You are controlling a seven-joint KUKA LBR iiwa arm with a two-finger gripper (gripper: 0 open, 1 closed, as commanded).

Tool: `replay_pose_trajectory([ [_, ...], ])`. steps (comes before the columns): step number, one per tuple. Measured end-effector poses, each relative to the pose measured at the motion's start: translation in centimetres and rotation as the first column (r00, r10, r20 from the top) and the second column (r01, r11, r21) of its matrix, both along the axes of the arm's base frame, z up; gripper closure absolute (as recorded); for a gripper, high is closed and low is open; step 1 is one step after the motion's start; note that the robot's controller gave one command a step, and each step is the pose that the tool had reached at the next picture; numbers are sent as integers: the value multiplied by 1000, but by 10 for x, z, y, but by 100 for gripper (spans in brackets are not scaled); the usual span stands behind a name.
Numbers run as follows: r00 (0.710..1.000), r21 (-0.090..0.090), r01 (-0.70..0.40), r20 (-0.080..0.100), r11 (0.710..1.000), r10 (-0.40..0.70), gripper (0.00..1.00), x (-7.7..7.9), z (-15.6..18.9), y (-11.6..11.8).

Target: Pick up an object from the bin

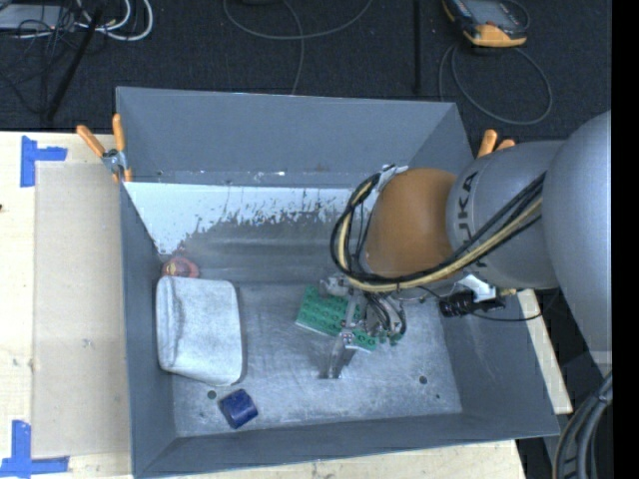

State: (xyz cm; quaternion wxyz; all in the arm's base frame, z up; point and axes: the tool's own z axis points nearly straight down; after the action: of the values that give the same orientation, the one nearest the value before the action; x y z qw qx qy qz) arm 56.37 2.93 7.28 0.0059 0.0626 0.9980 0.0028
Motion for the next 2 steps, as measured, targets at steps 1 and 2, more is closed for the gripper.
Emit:
replay_pose_trajectory([
  [1, 999, -5, 46, -10, 999, -46, 0, 12, 28, -14],
  [2, 983, -5, 182, -15, 983, -182, 0, 4, 30, -31],
])
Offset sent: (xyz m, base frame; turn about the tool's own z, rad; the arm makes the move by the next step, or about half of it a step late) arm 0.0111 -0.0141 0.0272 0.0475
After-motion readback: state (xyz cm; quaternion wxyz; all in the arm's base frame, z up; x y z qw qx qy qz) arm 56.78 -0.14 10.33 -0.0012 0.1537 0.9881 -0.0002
